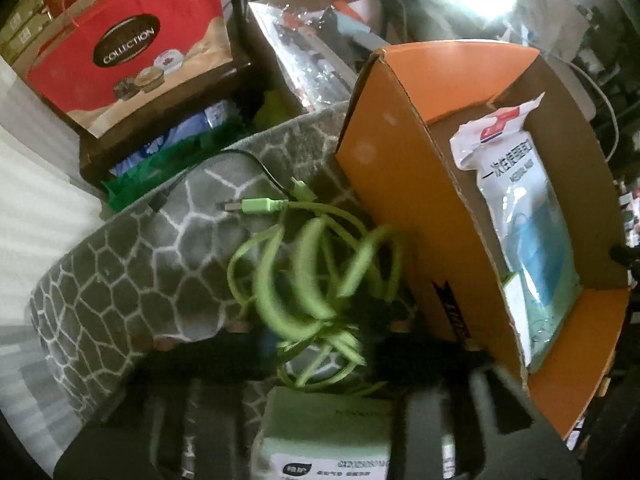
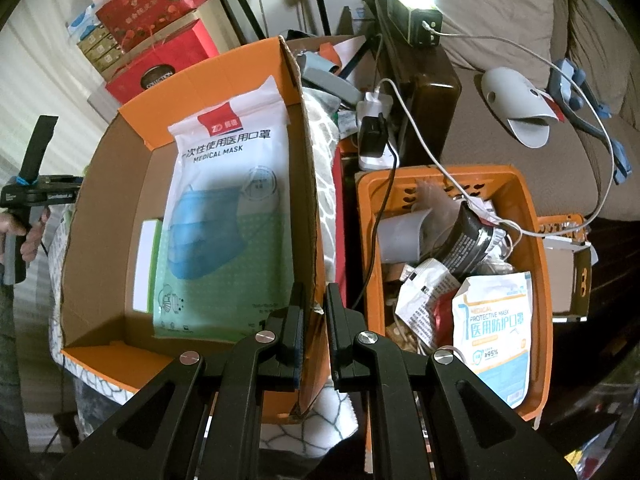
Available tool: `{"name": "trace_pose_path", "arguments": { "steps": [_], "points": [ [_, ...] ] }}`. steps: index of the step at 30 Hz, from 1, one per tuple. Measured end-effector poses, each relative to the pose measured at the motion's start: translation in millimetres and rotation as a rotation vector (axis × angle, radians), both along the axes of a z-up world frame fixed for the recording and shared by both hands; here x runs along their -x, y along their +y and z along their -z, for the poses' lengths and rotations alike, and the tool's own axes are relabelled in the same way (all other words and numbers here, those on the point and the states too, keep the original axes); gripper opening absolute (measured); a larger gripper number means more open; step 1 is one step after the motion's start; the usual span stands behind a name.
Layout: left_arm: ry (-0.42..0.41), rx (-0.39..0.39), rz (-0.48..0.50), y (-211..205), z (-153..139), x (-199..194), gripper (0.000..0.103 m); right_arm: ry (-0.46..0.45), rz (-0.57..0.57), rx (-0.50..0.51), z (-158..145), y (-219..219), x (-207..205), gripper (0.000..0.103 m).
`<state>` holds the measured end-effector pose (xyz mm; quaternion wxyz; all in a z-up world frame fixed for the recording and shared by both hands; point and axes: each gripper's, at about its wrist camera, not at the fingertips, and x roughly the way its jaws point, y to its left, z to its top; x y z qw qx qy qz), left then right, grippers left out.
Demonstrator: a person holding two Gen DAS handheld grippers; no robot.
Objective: Organize objects
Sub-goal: 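Grasp the green cable with the left tool and lift it, then carry the green cable into the cardboard box and open the left tool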
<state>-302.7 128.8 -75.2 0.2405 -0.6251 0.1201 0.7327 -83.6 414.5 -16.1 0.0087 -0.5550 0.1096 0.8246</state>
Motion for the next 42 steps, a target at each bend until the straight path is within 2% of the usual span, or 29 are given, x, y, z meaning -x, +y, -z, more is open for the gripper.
{"name": "trace_pose_path", "arguments": {
  "steps": [7,10,14,23,32,37,42],
  "points": [
    [0.038,-0.041,-0.077,-10.6,-16.1,-4.5,0.01,0.001,0.002,0.01,1.3,1.5,0.0,0.009],
    [0.065,-0.085,-0.116,-19.9,-35.2,-6.1,0.01,0.002,0.003,0.013,2.0,2.4,-0.7,0.009],
    [0.131,-0.155,-0.148,-35.5,-77.5,-12.3,0.01,0.002,0.004,0.015,1.8,2.5,-1.1,0.009],
    [0.264,-0.236,-0.15,-50.8,-164.3,-32.6,0.01,0.003,0.01,0.027,0.7,4.3,-1.1,0.009],
    [0.348,-0.289,-0.137,-46.4,-235.3,-49.2,0.01,0.004,0.016,0.045,2.3,8.6,-1.9,0.009],
    [0.361,-0.327,-0.097,-31.5,-266.7,-63.1,0.01,0.004,0.016,0.048,2.4,9.4,-1.9,0.009],
    [0.371,-0.335,-0.048,-1.3,-279.9,-81.1,0.01,0.005,0.018,0.049,2.3,9.1,-1.6,0.009]
  ]
}}
